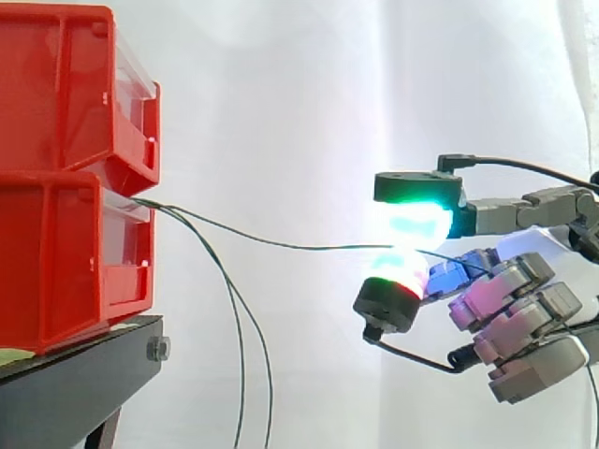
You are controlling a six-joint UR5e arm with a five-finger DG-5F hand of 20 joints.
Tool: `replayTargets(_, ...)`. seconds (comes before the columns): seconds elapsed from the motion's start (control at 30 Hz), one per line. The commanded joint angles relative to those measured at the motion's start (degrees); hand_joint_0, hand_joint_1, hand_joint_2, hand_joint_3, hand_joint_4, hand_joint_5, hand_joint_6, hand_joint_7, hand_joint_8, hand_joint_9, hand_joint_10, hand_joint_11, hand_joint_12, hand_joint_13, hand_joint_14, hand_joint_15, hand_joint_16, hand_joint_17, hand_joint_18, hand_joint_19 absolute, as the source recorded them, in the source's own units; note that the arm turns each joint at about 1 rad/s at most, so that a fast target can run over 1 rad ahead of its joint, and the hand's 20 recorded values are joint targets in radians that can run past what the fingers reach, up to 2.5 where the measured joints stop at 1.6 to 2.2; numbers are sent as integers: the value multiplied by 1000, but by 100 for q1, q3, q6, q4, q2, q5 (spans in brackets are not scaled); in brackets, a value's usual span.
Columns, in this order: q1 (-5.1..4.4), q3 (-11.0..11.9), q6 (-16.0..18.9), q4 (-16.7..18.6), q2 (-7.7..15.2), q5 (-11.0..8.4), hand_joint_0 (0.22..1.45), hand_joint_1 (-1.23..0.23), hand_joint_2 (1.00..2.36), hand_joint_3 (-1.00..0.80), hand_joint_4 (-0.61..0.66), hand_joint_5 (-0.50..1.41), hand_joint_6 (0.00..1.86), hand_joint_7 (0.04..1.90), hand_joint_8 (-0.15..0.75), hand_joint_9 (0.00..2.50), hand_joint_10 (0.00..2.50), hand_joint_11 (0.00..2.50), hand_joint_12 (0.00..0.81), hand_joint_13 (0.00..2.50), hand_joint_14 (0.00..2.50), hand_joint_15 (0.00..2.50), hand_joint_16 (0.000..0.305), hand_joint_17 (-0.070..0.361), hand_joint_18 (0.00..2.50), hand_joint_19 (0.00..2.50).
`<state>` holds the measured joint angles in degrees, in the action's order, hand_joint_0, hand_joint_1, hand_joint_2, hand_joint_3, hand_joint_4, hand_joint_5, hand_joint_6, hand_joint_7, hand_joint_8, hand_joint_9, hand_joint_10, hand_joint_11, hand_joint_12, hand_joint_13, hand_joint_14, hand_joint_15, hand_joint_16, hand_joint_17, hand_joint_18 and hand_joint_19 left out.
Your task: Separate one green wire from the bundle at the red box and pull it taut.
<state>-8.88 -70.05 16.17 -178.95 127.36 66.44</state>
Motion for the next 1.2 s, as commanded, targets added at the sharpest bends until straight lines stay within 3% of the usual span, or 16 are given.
replayTargets(0.0,0,0,0,0,0,0,641,-798,1026,-41,56,-131,865,1294,283,1129,1467,1509,334,1166,1150,1536,42,95,1225,1534)
replayTargets(1.17,0,0,0,0,0,0,641,-798,1025,-41,59,-131,865,1302,285,1128,1451,1523,336,1168,1129,1528,44,99,1213,1493)
